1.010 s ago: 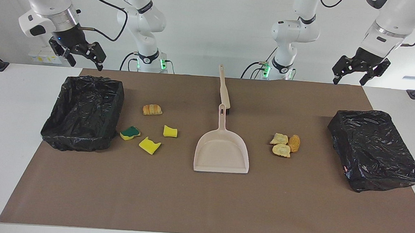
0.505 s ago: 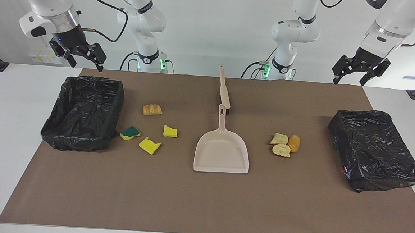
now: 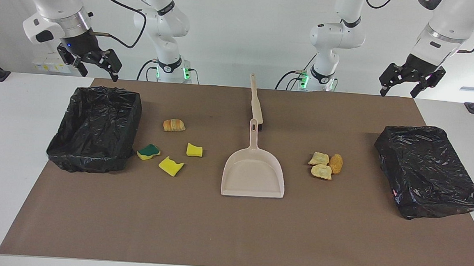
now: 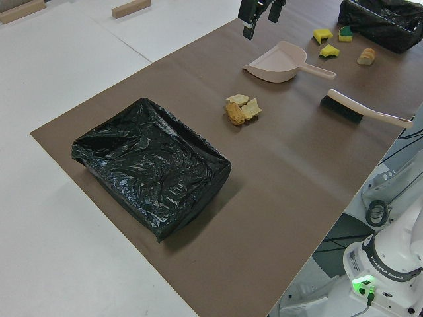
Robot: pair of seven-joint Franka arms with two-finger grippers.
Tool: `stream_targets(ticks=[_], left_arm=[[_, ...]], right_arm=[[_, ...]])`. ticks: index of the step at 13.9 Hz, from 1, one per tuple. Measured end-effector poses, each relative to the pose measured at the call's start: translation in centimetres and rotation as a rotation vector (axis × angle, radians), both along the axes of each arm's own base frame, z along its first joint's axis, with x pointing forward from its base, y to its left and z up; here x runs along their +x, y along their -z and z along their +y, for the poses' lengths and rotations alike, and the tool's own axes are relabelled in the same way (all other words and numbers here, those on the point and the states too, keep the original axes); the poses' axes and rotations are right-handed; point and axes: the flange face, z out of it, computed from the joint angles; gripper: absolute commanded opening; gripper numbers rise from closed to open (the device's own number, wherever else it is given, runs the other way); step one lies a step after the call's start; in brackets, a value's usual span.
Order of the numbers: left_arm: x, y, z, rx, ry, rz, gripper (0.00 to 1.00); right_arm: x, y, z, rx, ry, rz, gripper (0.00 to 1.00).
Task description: Sweep and dump trash in bin
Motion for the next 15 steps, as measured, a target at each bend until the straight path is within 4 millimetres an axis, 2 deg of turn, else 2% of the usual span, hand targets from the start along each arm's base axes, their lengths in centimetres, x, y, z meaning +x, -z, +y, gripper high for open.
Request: stream_targets(ticks=[5,8,13,15], left_arm=[[-1.6,0.8,-4.2,0.000,0.066,0.061,1.00],[-2.9,1.5,-6.5,-0.024,0.029,0.083,1.00],[-7.2,2.1,-16.6,-0.021,-0.068,0.109,1.00],[-10.6,3.8,-20.2,-0.006,-0.082,0.140,1.00]], right_arm=[[-0.4,0.3,0.0,0.000,0.000,0.007,1.00],[-0.5,0.2,0.0,0.000,0.000,0.006,1.00],[-0.6,0.4,0.1,0.000,0.000,0.008,1.00],[-0.7,0.4,0.1,0.000,0.000,0.007,1.00]])
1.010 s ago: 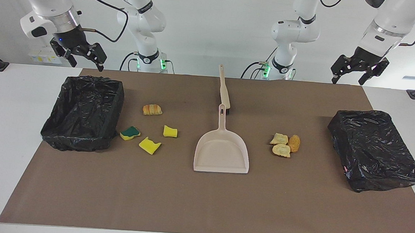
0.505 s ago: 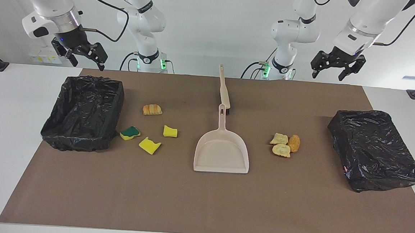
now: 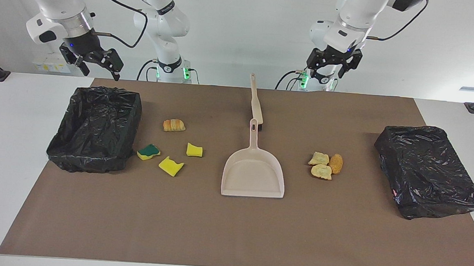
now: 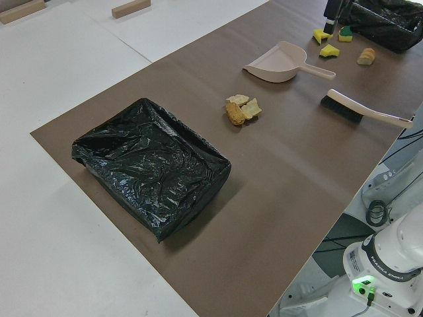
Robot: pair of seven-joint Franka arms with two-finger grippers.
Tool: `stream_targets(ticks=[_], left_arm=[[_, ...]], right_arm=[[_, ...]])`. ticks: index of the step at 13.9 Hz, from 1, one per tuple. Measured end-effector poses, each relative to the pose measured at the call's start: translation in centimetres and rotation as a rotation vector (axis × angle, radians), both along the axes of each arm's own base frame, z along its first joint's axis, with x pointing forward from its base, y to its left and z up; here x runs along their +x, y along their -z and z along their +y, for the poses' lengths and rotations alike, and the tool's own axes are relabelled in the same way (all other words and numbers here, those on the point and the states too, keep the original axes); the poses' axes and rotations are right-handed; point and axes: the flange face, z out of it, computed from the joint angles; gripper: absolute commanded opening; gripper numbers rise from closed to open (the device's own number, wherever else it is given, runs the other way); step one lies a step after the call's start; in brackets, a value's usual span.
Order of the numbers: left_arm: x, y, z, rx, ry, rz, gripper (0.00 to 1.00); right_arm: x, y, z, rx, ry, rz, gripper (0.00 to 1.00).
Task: Sweep and dump trash in bin
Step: 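Reach the wooden brush handle and grasp it with the left gripper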
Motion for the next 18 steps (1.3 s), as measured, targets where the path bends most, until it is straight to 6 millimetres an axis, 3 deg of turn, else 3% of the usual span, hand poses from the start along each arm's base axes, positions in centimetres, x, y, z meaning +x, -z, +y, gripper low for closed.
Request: stream_targets(ticks=[4,8,11,14,18], left_arm=[[-9.3,4.6,-6.1,0.024,0.028,0.002,1.00],[-14.0,10.4,-10.0,-0.039,0.003,-0.016,1.00],[-15.2,14.8,-10.4,-0.018,-0.010,-0.003,1.00],[-14.8,18.6,-10.8,-0.001,-0.033,0.008,1.00],[-14.3,23.8,-12.9,0.000,-0.066,0.014,1.00]], right_arm=[[0.0,0.1,0.0,0.000,0.000,0.002,1.00],[-0.1,0.4,0.0,0.001,0.000,0.008,1.00],[-0.1,0.3,0.0,0.000,0.000,0.007,1.00],[-0.2,0.3,0.0,0.000,0.000,0.006,1.00],[-0.2,0.2,0.0,0.000,0.000,0.005,1.00]])
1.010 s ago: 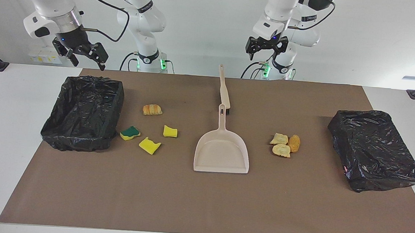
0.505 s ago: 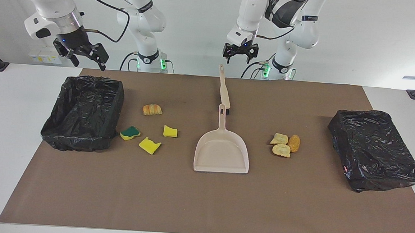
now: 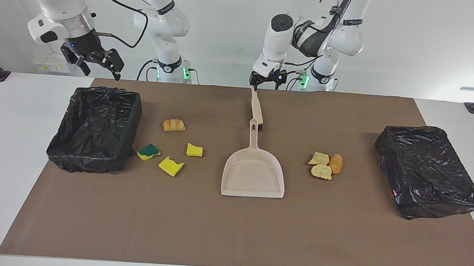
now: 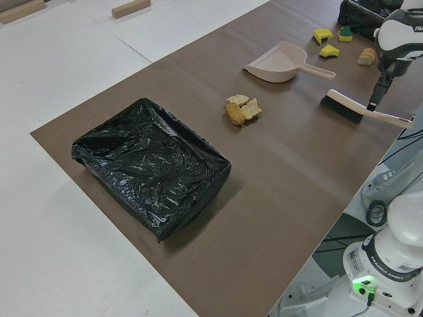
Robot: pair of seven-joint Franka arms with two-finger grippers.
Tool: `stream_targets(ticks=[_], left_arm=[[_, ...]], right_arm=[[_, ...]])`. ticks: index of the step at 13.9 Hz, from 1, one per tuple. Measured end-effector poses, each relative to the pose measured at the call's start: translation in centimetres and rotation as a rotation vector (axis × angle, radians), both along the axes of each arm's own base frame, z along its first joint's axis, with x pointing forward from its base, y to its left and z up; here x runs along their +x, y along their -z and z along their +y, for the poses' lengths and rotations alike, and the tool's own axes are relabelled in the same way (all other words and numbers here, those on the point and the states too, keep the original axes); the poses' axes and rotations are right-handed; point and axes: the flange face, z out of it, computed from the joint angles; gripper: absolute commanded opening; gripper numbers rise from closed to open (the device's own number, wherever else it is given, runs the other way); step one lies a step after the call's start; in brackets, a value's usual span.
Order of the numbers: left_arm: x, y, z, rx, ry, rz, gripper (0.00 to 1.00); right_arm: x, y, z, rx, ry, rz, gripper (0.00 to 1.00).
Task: Sweep and dump trash in bin
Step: 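Reach the wooden brush handle and grasp it with the left gripper, then lift the brush with the left gripper while the right gripper grasps the dustpan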
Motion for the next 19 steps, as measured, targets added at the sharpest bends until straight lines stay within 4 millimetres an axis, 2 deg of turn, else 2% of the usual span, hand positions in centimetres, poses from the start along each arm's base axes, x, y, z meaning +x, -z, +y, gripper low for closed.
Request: stream_targets(ticks=[3,6,7,8,12,14,15,16,17,19], left_arm=[[-1.5,2.1,-1.8,0.018,0.010,0.012,1.00],[-2.6,2.6,-2.3,0.027,0.036,0.018,1.00],[-2.9,2.7,-2.5,0.028,0.045,0.019,0.82],[-3.1,2.7,-2.6,0.029,0.053,0.019,0.76],[-3.3,3.1,-2.7,0.020,0.105,0.024,0.76],[-3.3,3.4,-2.7,0.014,0.110,0.024,0.74],[-3.2,3.5,-2.8,0.013,0.112,0.025,0.51],[-3.2,3.5,-2.8,0.012,0.114,0.025,0.15],[-3.2,3.6,-2.8,0.011,0.123,0.025,0.00],[-3.2,3.6,-2.8,0.002,0.176,0.026,0.00]], right_arm=[[0.0,0.0,0.0,0.000,0.000,0.000,1.00],[0.2,0.7,1.0,0.000,-0.018,0.014,1.00],[0.5,1.4,1.7,0.000,-0.033,0.028,1.00],[1.0,2.3,2.6,0.001,-0.050,0.043,1.00],[3.6,6.5,6.7,-0.022,-0.134,0.071,1.00],[4.1,7.5,7.1,-0.026,-0.142,0.084,1.00],[4.1,7.6,7.0,-0.027,-0.141,0.085,1.00],[4.1,7.5,6.9,-0.027,-0.140,0.084,1.00],[4.1,7.5,6.9,-0.027,-0.140,0.083,1.00],[4.1,7.5,7.1,-0.027,-0.144,0.083,1.00]])
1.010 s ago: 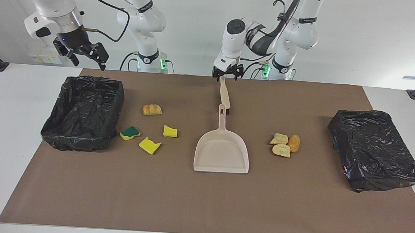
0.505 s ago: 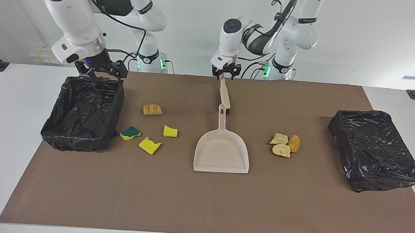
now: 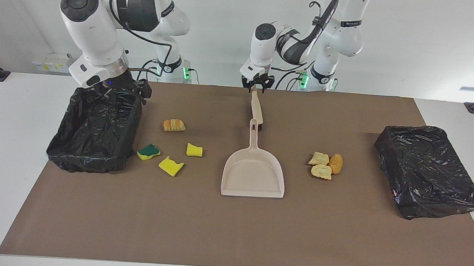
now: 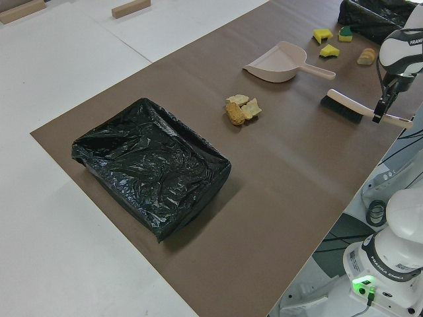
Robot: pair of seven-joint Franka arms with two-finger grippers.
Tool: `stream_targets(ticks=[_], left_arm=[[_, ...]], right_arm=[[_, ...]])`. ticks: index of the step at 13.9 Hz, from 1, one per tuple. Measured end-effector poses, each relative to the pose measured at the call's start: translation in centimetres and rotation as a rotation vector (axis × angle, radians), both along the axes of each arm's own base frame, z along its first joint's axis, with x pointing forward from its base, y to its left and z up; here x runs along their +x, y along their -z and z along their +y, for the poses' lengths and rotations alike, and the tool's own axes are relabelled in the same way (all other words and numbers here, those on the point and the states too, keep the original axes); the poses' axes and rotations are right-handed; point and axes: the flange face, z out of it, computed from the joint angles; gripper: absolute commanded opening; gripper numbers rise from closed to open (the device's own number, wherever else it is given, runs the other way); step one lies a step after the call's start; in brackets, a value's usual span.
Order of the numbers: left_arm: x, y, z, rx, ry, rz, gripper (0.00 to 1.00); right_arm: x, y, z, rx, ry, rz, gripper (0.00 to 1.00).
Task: Sweep and dump trash in bin
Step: 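Lift the brush with the left gripper while the right gripper grasps the dustpan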
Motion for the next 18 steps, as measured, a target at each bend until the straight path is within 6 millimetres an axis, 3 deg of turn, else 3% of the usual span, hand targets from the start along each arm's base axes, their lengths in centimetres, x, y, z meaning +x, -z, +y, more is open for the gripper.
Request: stream_targets(ticks=[4,7,10,14,16,18], left_arm=[[0.8,0.0,0.4,-0.021,0.010,0.020,0.00],[3.9,-1.3,2.2,-0.015,-0.014,0.052,0.00],[7.5,-6.2,4.3,-0.013,-0.036,0.093,0.00],[10.8,-13.7,11.9,-0.006,-0.062,0.072,0.00],[12.2,-15.6,14.2,0.017,-0.089,0.021,0.00],[14.9,-15.6,16.9,0.035,-0.111,-0.006,0.00]], right_arm=[[-0.1,0.2,1.7,0.002,-0.028,-0.001,1.00],[0.3,0.8,4.2,0.003,-0.029,-0.046,1.00],[0.7,2.7,9.0,0.001,0.004,-0.088,1.00],[0.5,7.0,17.9,0.034,0.082,-0.147,1.00],[-0.3,9.4,21.4,0.070,0.121,-0.162,1.00],[-1.5,11.0,25.2,0.088,0.157,-0.172,1.00]])
